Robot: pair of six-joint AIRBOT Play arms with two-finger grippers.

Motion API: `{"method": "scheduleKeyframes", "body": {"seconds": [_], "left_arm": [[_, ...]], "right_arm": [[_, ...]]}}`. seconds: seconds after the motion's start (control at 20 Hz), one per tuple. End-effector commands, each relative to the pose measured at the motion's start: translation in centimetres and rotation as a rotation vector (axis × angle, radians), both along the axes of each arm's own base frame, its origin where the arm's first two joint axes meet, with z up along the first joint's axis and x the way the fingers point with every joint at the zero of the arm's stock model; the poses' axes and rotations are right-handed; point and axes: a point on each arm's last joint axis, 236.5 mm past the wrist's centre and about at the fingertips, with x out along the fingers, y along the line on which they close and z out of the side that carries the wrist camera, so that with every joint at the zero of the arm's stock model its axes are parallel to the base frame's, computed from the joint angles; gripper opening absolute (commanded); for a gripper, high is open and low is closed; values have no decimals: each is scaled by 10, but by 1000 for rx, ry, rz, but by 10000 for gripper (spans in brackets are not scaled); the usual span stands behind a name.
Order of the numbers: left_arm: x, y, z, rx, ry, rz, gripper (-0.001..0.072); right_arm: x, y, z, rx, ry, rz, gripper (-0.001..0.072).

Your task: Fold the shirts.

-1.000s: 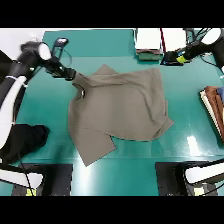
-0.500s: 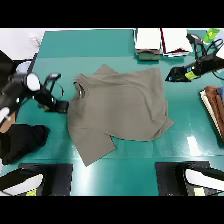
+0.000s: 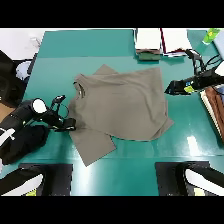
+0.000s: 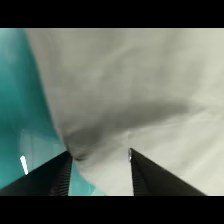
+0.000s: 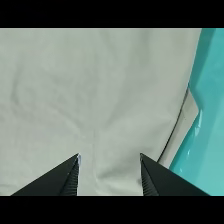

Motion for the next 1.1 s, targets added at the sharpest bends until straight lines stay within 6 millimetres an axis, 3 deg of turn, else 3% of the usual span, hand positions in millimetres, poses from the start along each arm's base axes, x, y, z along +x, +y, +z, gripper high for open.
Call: {"method": "scheduleKeyframes", "body": {"seconds": [0.0,0.05,0.2,0.3,0.4,0.55,0.65,0.75,1.0,1.05], "left_arm": [[2,-13,-6,-19,-35,-4,309],[5,-13,-3,-19,-46,-11,39],[19,-10,17,0,-105,-42,26],[29,-9,35,3,-162,-52,26],[34,-10,43,-3,-187,-52,27],[35,-11,44,-5,-193,-49,26],[35,-11,44,-4,-191,-50,26],[34,-11,44,-4,-188,-51,26],[32,-11,43,-3,-181,-53,26],[32,-11,43,-4,-180,-53,27]], "right_arm": [[-11,0,-6,-2,34,8,437],[-16,-3,-8,-9,53,20,440],[-37,-27,-23,-8,150,-27,460],[-63,-52,-52,15,238,-121,556],[-93,-69,-89,49,343,-213,554],[-117,-69,-129,82,433,-268,549],[-120,-60,-146,101,460,-264,485],[-113,-49,-155,107,450,-247,480],[-98,-30,-159,68,393,-185,418],[-98,-30,-160,52,389,-170,295]]}}
